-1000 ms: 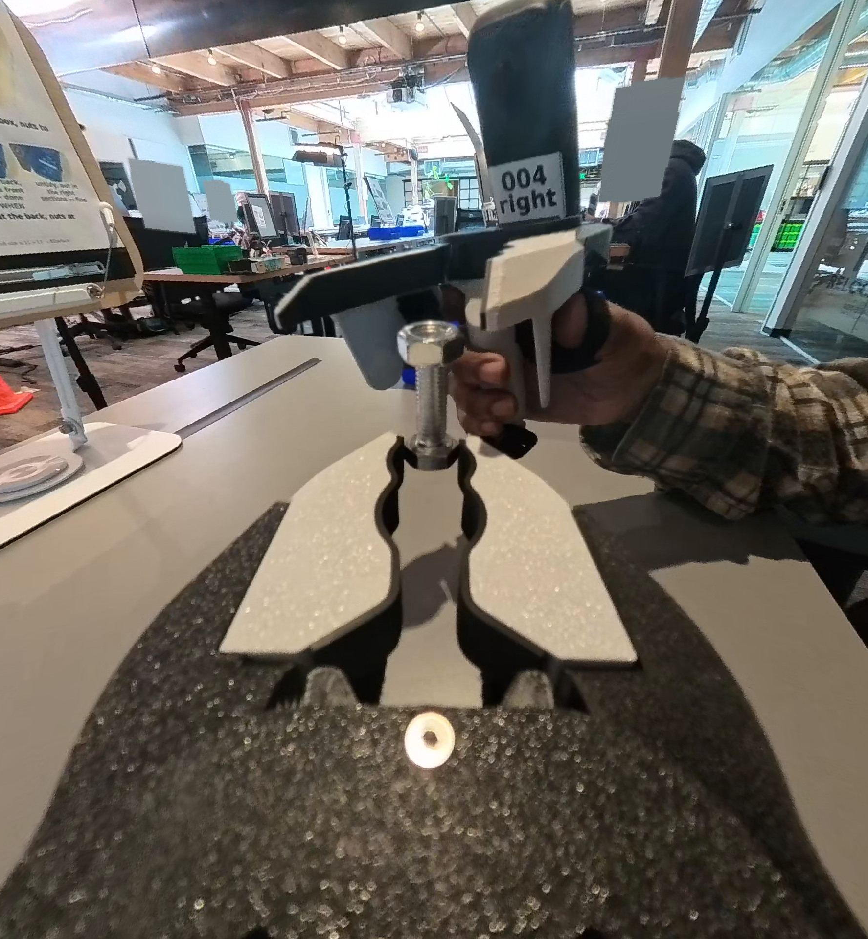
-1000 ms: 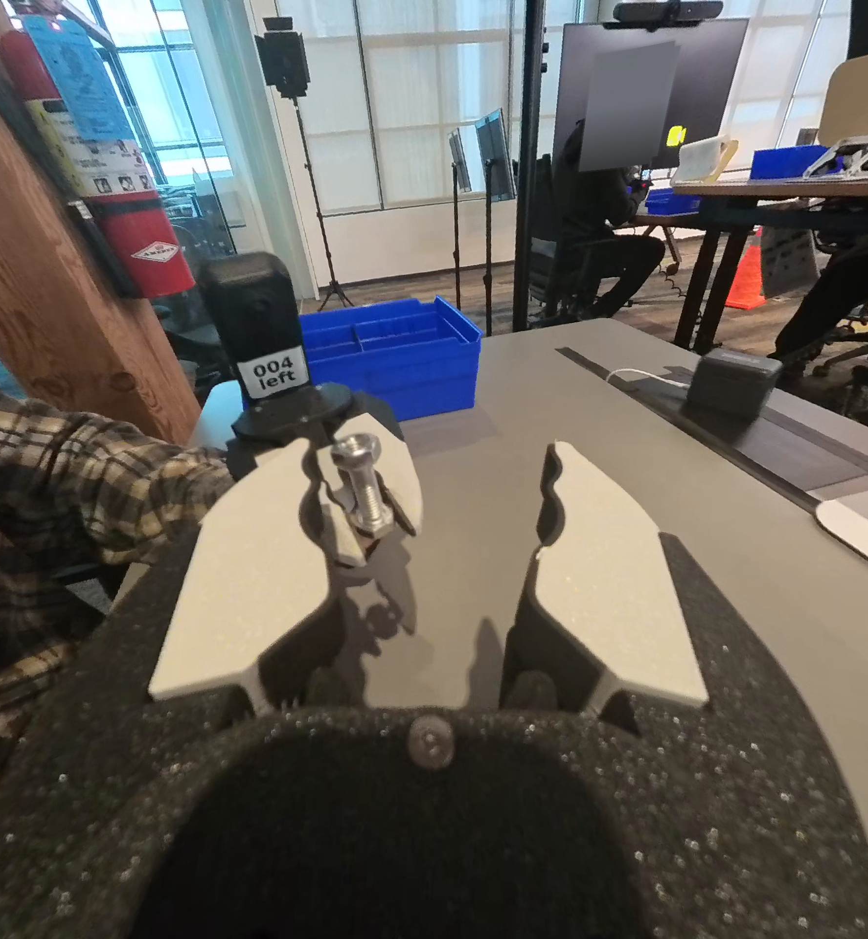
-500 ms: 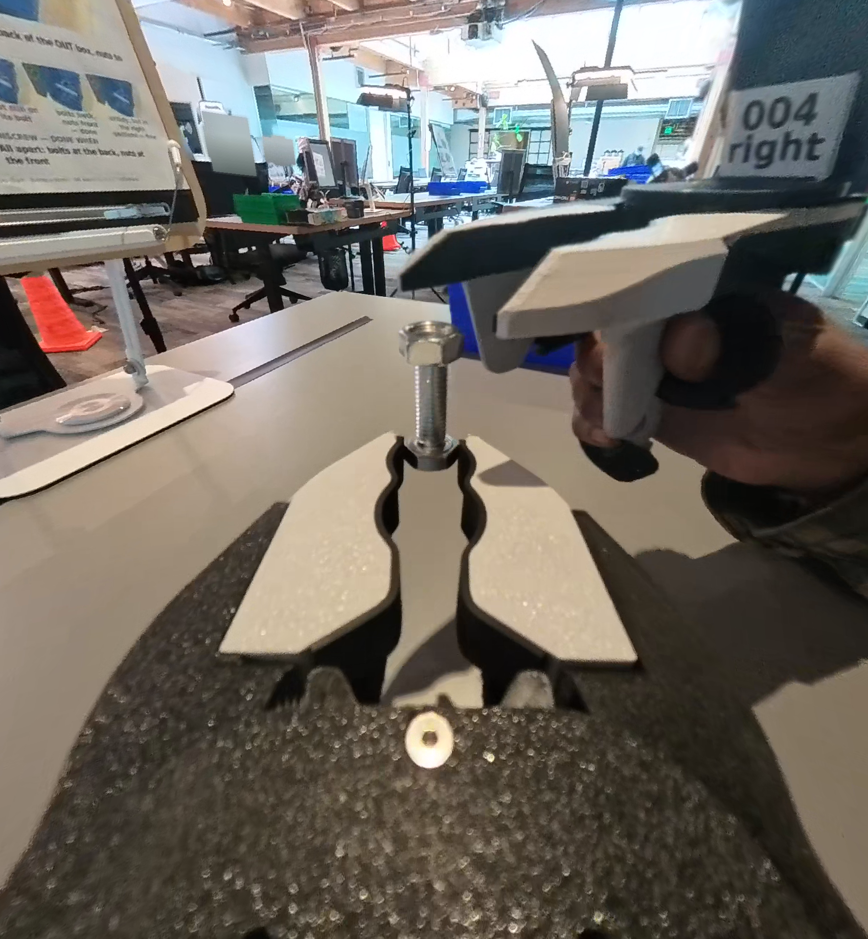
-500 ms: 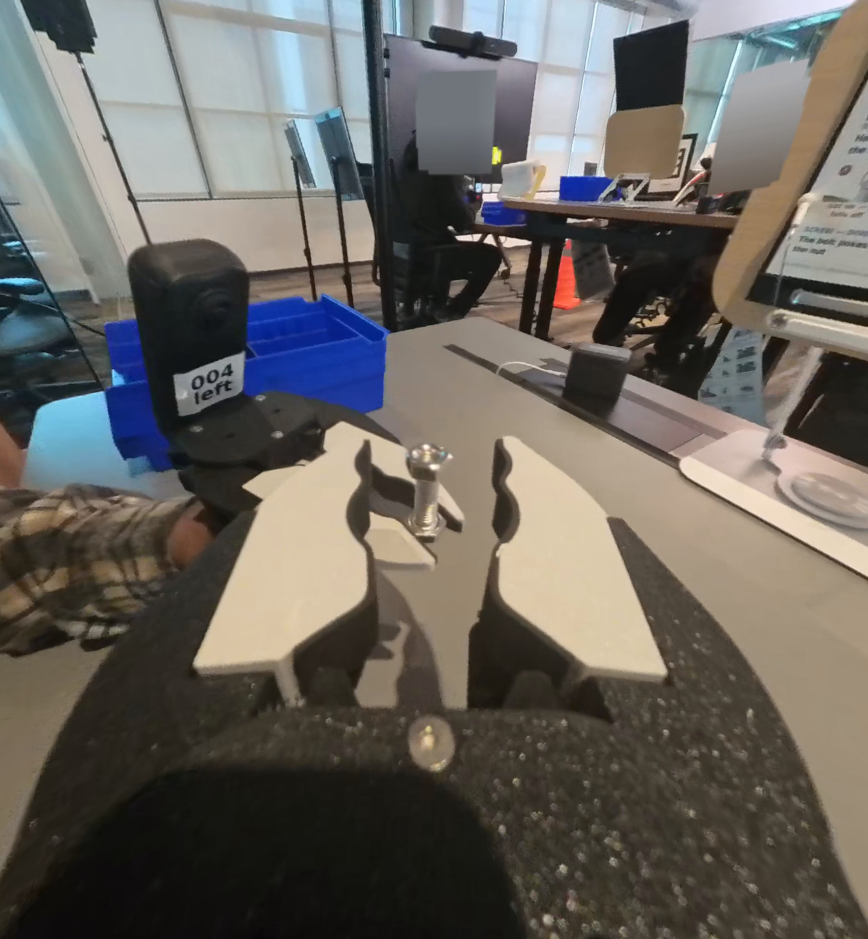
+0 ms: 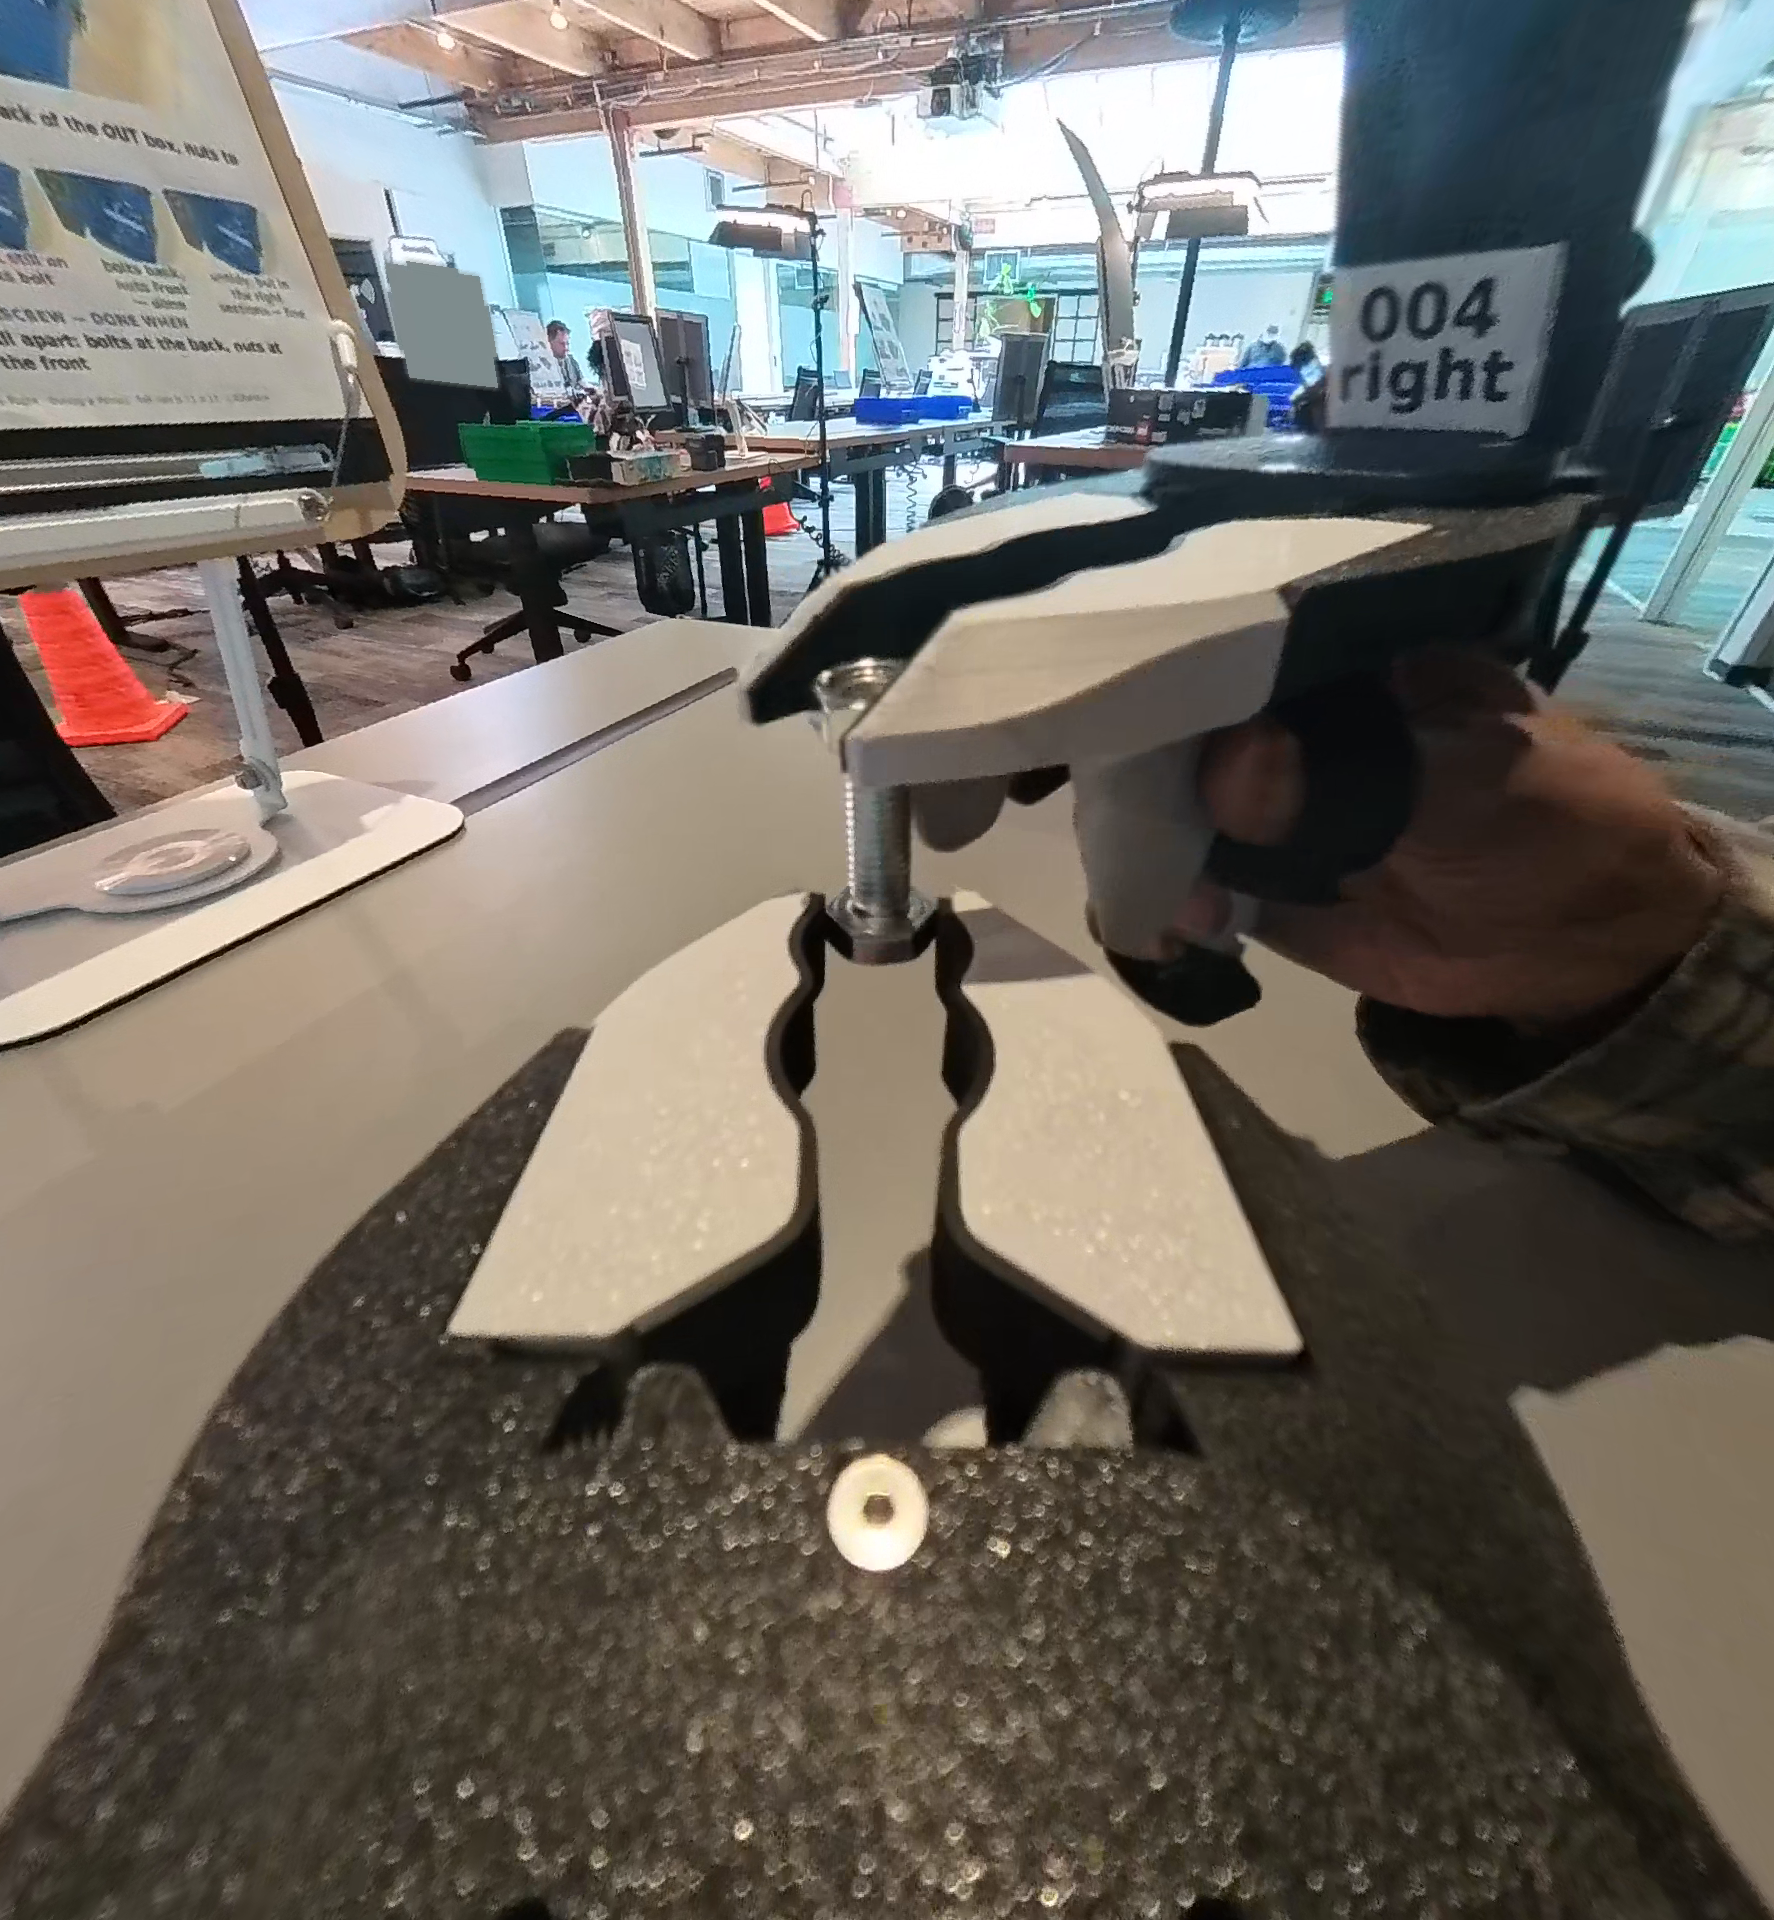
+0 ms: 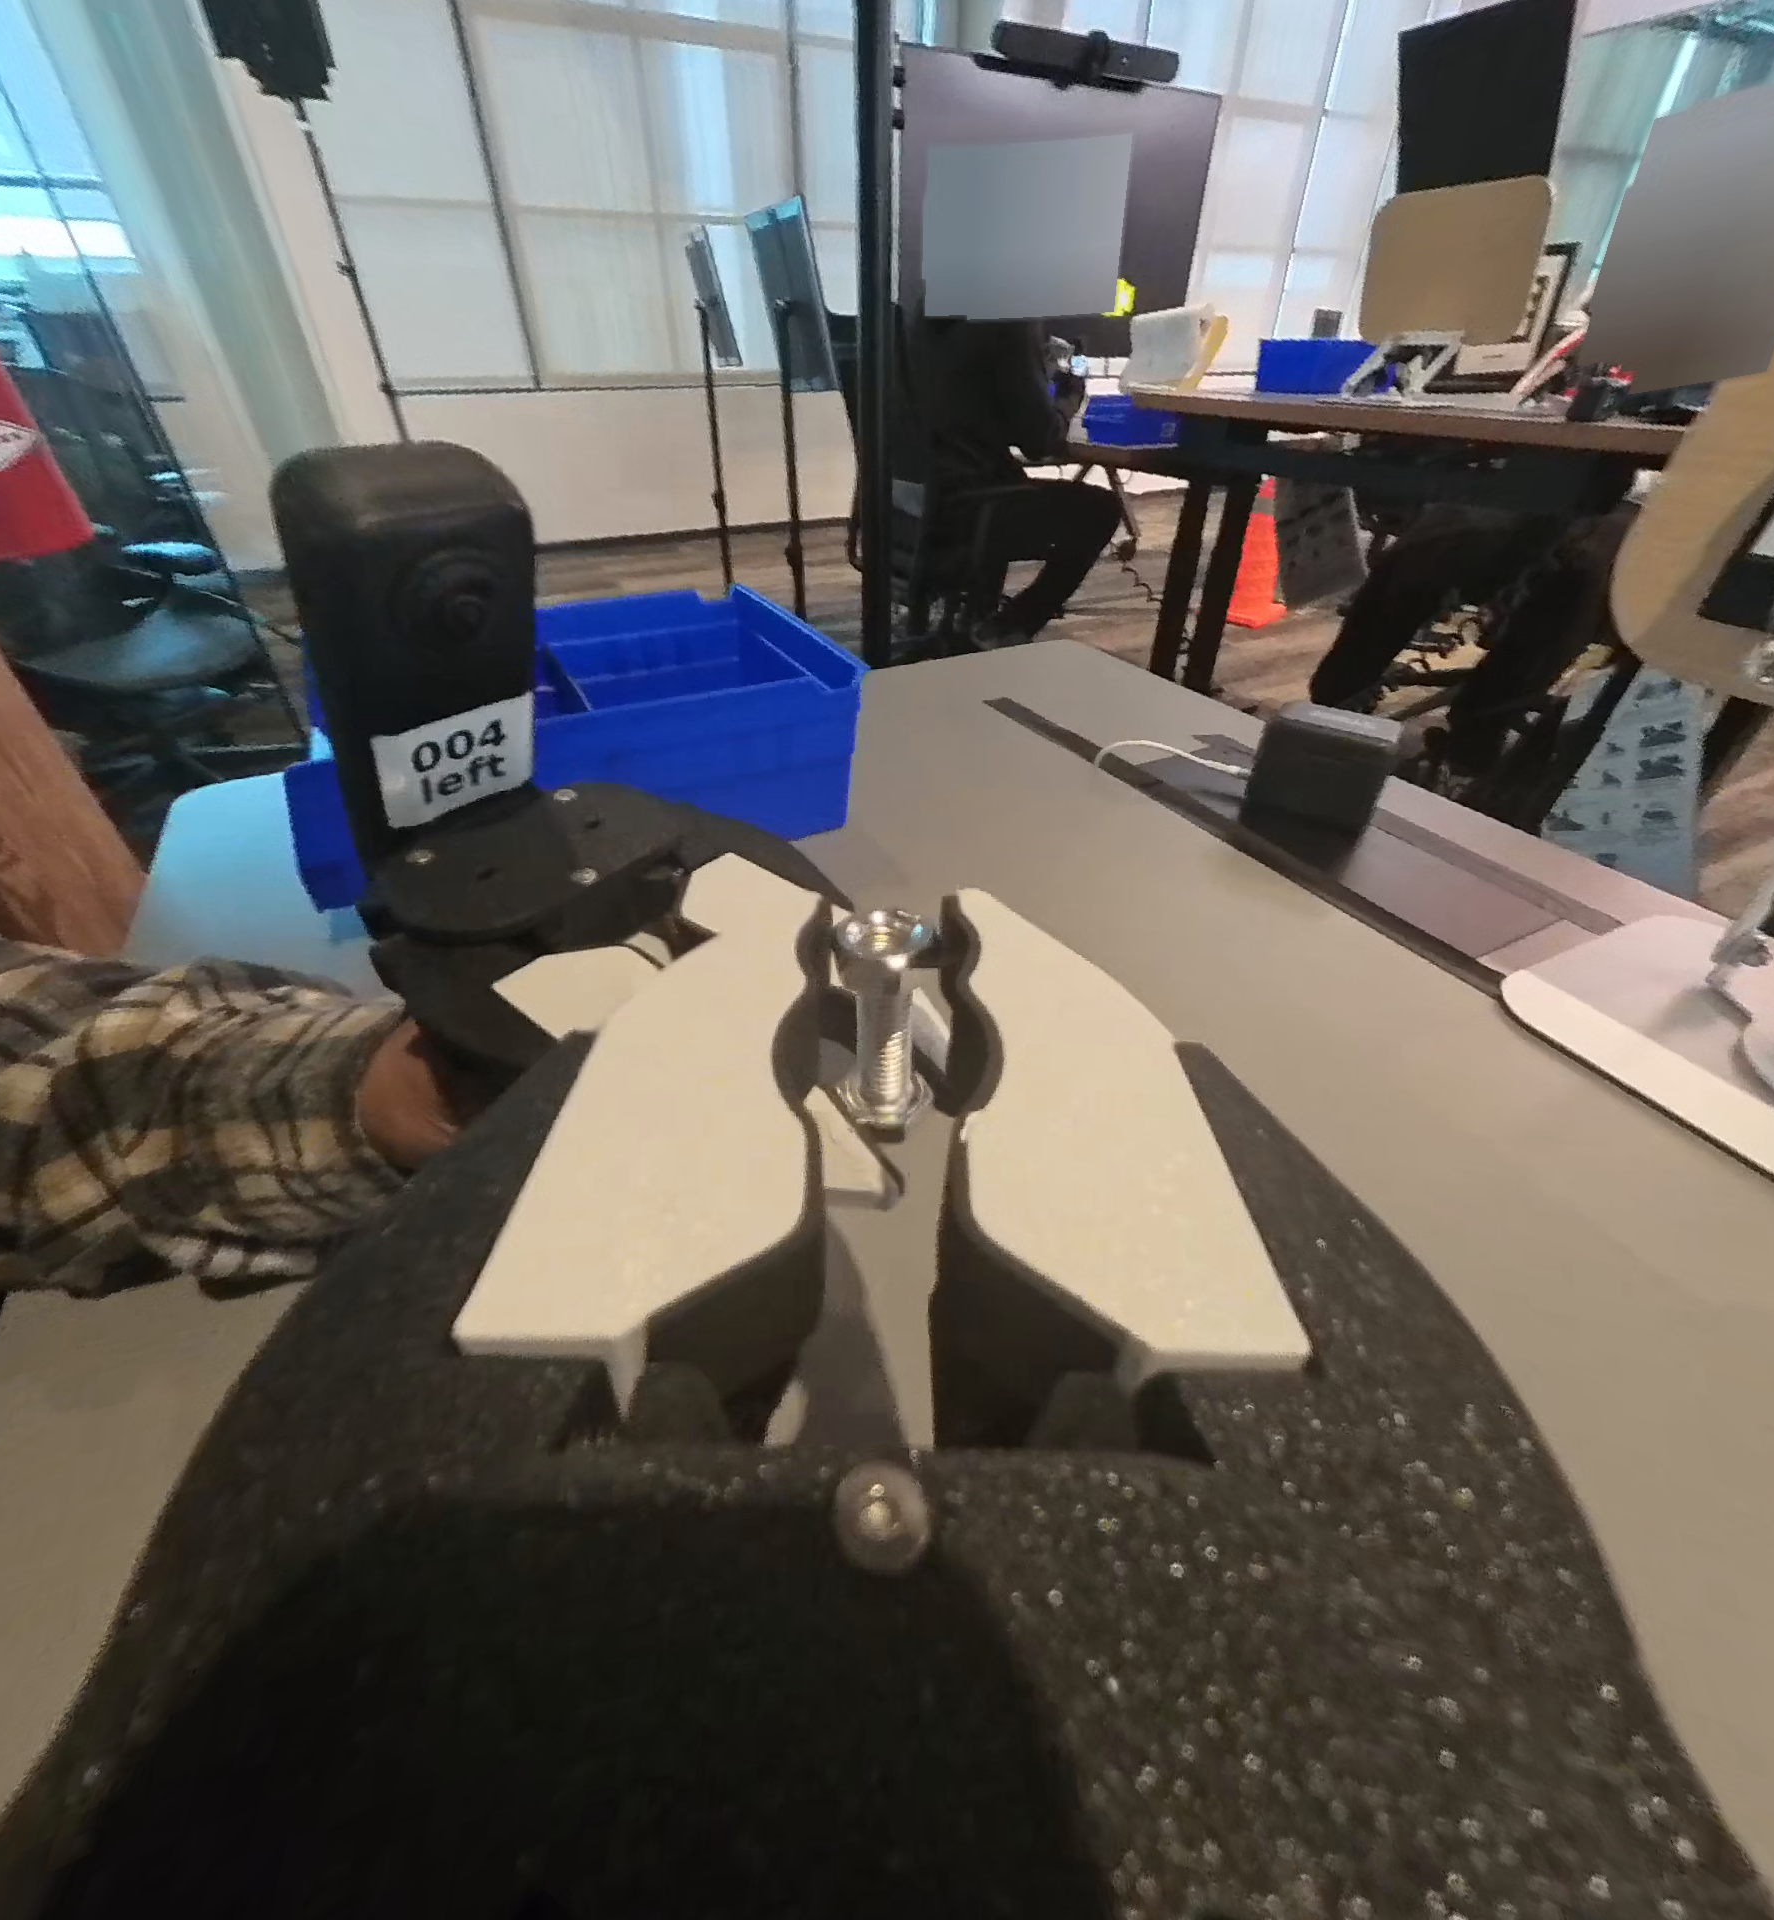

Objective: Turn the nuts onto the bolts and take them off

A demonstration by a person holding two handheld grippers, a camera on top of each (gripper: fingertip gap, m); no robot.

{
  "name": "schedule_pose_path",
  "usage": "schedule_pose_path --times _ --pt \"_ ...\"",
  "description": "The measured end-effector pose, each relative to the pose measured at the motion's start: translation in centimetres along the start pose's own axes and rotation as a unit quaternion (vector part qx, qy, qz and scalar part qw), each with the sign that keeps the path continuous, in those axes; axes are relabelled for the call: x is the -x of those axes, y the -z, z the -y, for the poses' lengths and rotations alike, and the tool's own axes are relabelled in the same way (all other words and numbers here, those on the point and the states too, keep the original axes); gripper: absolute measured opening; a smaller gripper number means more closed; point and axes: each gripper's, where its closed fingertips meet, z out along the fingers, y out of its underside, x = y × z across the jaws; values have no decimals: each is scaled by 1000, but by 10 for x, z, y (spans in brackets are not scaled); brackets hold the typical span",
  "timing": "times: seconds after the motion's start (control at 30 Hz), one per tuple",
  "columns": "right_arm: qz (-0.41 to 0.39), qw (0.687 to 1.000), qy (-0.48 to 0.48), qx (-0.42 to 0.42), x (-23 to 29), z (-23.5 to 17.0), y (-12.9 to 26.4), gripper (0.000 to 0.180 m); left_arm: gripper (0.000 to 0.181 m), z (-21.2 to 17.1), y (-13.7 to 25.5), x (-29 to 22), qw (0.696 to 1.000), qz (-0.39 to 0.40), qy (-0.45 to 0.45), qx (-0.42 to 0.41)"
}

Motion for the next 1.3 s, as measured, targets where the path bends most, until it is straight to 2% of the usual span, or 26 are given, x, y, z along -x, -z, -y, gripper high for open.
schedule_pose_path --times 0.23,0.57,0.83,1.0,1.1,1.17,1.23,1.3 --pt "120 992 5 -41 11 7 6 19 19 6 1 -10 999 -34 0 -20" --pt "271 960 -19 -72 20 6 19 19 19 5 -1 -19 998 -57 -18 -18" --pt "294 954 -23 -56 20 1 20 19 19 0 -3 -18 998 -52 -26 -1" --pt "267 961 -37 -60 15 2 17 31 19 -5 -5 -15 999 -43 -23 13" --pt "214 974 -37 -58 6 4 17 48 19 -5 -4 -10 999 -27 -18 14" --pt "141 987 -44 -70 -5 9 21 52 19 -6 -3 -3 1000 -8 -9 15" --pt "4 994 -66 -86 -27 12 28 55 19 -8 -2 5 1000 13 8 20" --pt "-136 985 -74 -72 -45 4 38 58 19 -11 -1 13 999 34 27 25"
